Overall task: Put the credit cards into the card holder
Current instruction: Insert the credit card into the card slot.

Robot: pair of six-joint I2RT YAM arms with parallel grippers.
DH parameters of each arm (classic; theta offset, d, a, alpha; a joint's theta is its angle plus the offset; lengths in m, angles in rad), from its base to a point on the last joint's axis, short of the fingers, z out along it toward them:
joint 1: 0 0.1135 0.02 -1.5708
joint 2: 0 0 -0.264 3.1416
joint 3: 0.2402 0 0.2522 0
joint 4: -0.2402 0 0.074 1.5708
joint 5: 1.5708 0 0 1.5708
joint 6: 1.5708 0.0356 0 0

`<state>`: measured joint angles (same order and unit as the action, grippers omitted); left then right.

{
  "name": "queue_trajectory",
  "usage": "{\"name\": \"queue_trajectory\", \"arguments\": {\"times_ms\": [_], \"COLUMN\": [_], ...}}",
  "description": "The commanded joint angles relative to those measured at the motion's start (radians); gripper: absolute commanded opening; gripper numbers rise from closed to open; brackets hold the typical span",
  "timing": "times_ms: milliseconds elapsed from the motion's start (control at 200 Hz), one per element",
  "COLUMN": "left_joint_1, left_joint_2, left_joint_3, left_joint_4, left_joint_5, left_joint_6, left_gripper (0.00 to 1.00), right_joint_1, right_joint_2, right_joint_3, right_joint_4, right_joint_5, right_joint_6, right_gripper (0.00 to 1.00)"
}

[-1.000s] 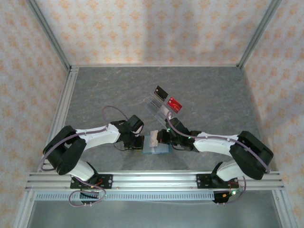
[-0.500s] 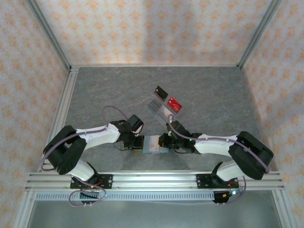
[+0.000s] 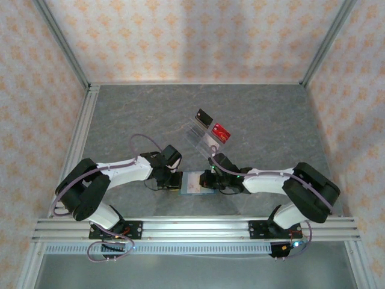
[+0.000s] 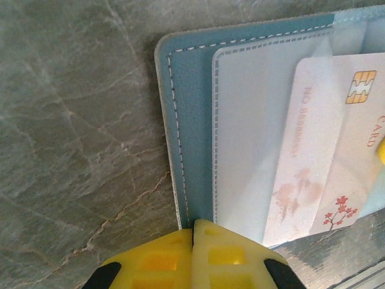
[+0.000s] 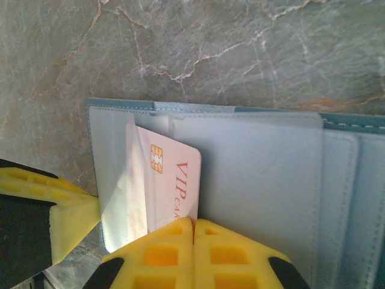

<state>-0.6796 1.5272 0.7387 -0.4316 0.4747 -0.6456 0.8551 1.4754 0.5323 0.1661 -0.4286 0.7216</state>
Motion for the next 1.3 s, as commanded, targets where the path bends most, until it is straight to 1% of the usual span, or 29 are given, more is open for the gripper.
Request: {"name": "queue_trajectory", "arguments": {"times_ms": [0,300,771,896,966,1066,1171,1221,1296], "left_joint_1": [0.010,0.010,0.010,0.011,0.011,0.011,0.011,0.012,0.011], "left_joint_2": [0.033,0.010,-0.007,-0.009,-0.009,-0.009,-0.009,-0.008,-0.006], "left_joint_3": [-0.014,-0.033,-0.057,-0.058,-0.059,-0.065,-0.076,-0.079,-0.082], "left_joint_4": [-0.036,-0.038,-0.024,-0.024,-0.025,-0.024,-0.012,-0.009,-0.003], "left_joint_5": [-0.041,-0.042,-0.038,-0.038,-0.039,-0.044,-0.042,-0.041,-0.039], "left_joint_6": [0.004,0.003,-0.005,-0.003,-0.003,-0.005,-0.012,-0.015,-0.017], "left_gripper": [0.05,0.05,0.05,0.05,0.05,0.05,0.05,0.05,0.05], "right_joint_1": [0.007,0.009,0.062,0.062,0.062,0.062,0.062,0.061,0.062], "right_joint_2": [0.034,0.078,0.132,0.110,0.075,0.019,-0.031,-0.039,-0.042], "right_joint_3": [0.030,0.058,0.101,0.099,0.103,0.122,0.140,0.150,0.167], "right_joint_4": [0.010,0.050,0.070,0.056,0.011,-0.082,-0.158,-0.187,-0.219], "right_joint_5": [-0.002,-0.021,0.013,0.035,0.055,0.085,0.113,0.117,0.119], "right_joint_6": [-0.007,0.013,0.040,0.044,0.031,0.002,-0.024,-0.038,-0.053], "right_gripper": [0.00,0.00,0.00,0.00,0.04,0.17,0.26,0.29,0.29]}}
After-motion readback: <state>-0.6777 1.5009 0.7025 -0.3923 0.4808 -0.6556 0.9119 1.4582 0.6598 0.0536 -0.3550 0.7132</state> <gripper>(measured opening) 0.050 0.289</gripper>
